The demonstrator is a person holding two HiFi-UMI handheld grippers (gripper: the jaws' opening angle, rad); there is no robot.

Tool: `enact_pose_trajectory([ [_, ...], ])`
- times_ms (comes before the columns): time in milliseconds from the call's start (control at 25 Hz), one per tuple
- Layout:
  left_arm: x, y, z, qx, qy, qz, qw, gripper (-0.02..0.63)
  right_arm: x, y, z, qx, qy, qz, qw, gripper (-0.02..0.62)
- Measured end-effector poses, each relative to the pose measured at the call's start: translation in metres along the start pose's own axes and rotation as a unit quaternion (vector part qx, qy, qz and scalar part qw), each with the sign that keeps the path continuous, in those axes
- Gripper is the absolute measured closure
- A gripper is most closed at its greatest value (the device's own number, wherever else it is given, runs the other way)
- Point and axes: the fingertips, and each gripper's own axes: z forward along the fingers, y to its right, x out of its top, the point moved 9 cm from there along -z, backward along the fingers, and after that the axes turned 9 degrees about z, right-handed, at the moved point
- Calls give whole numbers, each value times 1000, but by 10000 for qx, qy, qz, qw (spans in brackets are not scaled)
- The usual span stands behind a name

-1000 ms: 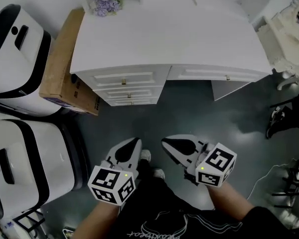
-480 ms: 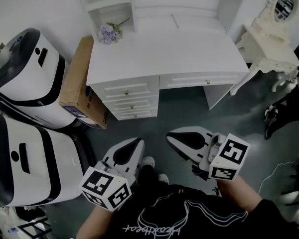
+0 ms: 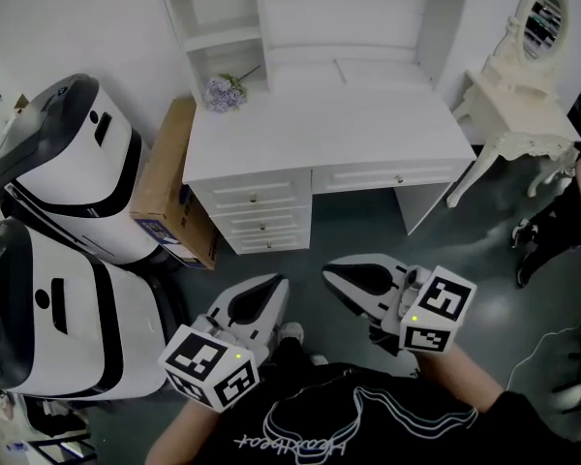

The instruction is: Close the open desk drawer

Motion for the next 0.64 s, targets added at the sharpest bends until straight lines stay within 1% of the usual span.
enact_pose_trajectory([
  [320,10,3,-3,17,110,184,9998,603,11,-8,0,7,41,-238,9997,589],
  [480,18,10,-5,5,175,401,9990,603,18,-15,-4,-58,147,-444,9989,589],
  [640,22,13,-9,25,235,486,9985,603,19,-20,-5,-65,179,-524,9984,589],
])
